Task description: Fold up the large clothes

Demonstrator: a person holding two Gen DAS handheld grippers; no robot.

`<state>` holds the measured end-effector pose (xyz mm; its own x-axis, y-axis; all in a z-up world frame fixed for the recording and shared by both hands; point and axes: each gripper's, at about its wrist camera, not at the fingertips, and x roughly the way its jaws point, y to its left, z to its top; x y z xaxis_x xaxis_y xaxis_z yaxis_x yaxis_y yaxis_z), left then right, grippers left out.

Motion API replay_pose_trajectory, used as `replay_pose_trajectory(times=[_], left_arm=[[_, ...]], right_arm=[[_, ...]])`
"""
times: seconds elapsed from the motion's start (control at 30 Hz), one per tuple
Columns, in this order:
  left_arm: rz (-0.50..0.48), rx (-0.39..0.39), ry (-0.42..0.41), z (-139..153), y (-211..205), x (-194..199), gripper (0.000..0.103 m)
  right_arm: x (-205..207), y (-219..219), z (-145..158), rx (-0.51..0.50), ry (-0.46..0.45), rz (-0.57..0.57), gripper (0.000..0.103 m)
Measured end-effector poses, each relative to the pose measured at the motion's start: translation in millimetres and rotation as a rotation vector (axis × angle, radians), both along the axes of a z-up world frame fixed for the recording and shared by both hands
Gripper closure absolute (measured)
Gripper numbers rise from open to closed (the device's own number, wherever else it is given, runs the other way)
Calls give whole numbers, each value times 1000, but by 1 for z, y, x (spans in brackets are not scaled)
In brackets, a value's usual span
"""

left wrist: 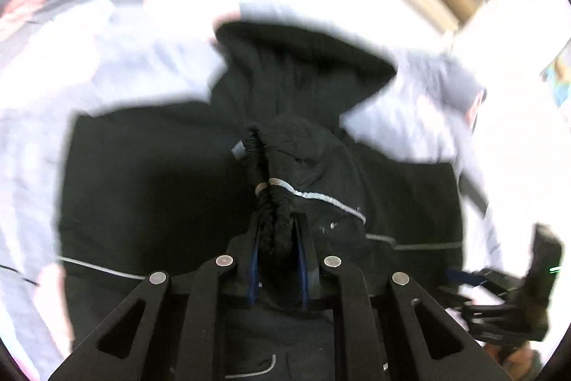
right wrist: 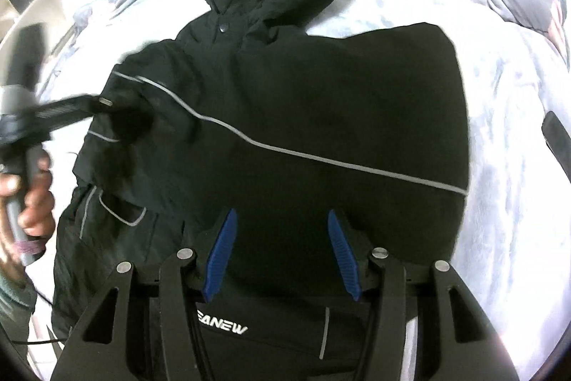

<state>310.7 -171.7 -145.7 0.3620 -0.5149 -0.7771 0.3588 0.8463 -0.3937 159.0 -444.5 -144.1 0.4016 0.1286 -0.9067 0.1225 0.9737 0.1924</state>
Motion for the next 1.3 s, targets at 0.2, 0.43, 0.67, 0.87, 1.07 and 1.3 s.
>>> replay_pose_trajectory(times=[0.2,0.43,0.67,0.87,1.07,1.3], left_arm=[[143,24,20,7,83,19,86],[110,248,203,-97,83,23,81],[141,243,137,-58,90,14,73],[130,163,-20,7,90,-23,57],[72,172,91,-42,58,-19,56],[91,264,225,-103,42,1,58]], right_arm=[[20,2,2,-18,-21,0,48],[66,15,-59,-106,146,-48,48],[70,23,-75,-175,159,-13,45],[41,17,-26,-91,66,38,45],[20,41,-38,-74,107,106,45],[17,36,-82,-84,182,85,46]])
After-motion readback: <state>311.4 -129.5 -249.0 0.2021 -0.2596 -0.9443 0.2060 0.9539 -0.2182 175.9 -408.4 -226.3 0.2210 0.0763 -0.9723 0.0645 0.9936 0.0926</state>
